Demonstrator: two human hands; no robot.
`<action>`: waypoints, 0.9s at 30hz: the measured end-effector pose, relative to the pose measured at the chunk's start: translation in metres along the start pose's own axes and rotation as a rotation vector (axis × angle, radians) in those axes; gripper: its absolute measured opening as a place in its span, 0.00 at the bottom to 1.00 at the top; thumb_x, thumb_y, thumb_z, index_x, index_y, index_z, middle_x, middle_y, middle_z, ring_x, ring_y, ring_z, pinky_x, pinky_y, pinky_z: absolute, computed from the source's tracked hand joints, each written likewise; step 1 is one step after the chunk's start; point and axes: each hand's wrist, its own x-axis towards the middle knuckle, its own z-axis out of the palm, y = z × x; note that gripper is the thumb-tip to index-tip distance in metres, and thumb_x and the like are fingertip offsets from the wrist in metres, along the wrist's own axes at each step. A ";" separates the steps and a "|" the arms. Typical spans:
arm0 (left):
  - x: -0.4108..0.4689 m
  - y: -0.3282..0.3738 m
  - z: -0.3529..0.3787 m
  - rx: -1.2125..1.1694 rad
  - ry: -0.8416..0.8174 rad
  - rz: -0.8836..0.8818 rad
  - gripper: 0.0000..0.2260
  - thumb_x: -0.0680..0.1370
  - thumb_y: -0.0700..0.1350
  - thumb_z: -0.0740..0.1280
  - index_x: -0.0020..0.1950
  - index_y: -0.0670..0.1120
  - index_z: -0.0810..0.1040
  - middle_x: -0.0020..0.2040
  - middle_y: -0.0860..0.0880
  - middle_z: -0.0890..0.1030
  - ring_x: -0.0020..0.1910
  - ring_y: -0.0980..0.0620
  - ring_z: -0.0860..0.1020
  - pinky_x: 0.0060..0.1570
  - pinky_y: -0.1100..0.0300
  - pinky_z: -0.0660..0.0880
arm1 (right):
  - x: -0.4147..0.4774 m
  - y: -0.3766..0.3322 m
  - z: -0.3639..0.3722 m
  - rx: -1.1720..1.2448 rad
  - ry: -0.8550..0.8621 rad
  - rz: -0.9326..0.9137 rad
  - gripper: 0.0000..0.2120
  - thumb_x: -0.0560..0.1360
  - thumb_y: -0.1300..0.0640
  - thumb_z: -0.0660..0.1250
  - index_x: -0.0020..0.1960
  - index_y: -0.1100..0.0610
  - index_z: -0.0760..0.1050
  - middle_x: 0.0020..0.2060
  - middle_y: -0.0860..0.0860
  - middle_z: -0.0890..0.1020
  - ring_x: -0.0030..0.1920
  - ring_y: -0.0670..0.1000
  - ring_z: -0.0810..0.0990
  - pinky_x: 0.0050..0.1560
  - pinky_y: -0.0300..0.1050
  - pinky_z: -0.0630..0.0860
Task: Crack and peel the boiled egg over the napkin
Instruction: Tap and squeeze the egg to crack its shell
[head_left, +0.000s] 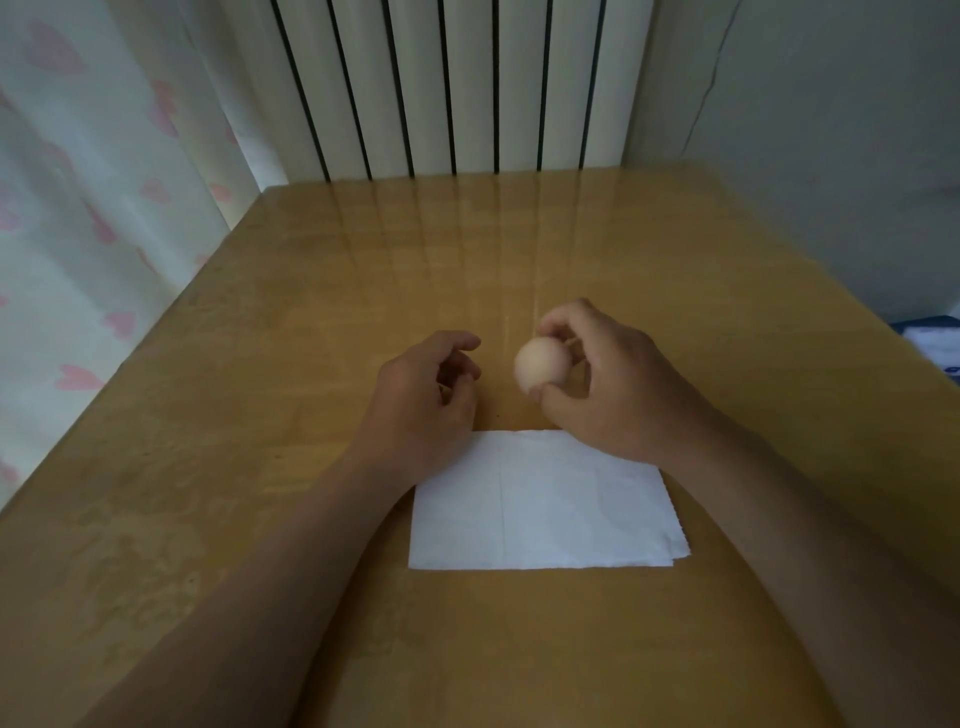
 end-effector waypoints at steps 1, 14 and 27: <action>0.000 0.000 0.000 -0.002 0.002 -0.002 0.16 0.79 0.36 0.65 0.65 0.47 0.77 0.47 0.57 0.80 0.43 0.70 0.75 0.41 0.76 0.70 | 0.000 -0.001 0.001 -0.004 -0.014 -0.009 0.18 0.73 0.56 0.71 0.61 0.51 0.72 0.54 0.47 0.78 0.51 0.50 0.78 0.44 0.40 0.75; 0.001 0.000 -0.001 -0.025 -0.001 -0.001 0.16 0.79 0.35 0.65 0.65 0.47 0.76 0.47 0.54 0.81 0.42 0.67 0.77 0.41 0.75 0.71 | -0.003 -0.001 0.014 -0.049 -0.137 -0.024 0.28 0.78 0.58 0.65 0.74 0.41 0.66 0.49 0.47 0.66 0.50 0.48 0.73 0.51 0.40 0.76; -0.005 0.007 -0.002 -0.120 -0.189 0.059 0.20 0.75 0.45 0.75 0.66 0.54 0.76 0.53 0.63 0.80 0.53 0.68 0.79 0.52 0.74 0.73 | -0.003 -0.003 0.014 -0.046 -0.108 -0.044 0.23 0.77 0.56 0.70 0.70 0.54 0.72 0.53 0.51 0.77 0.52 0.51 0.77 0.53 0.46 0.76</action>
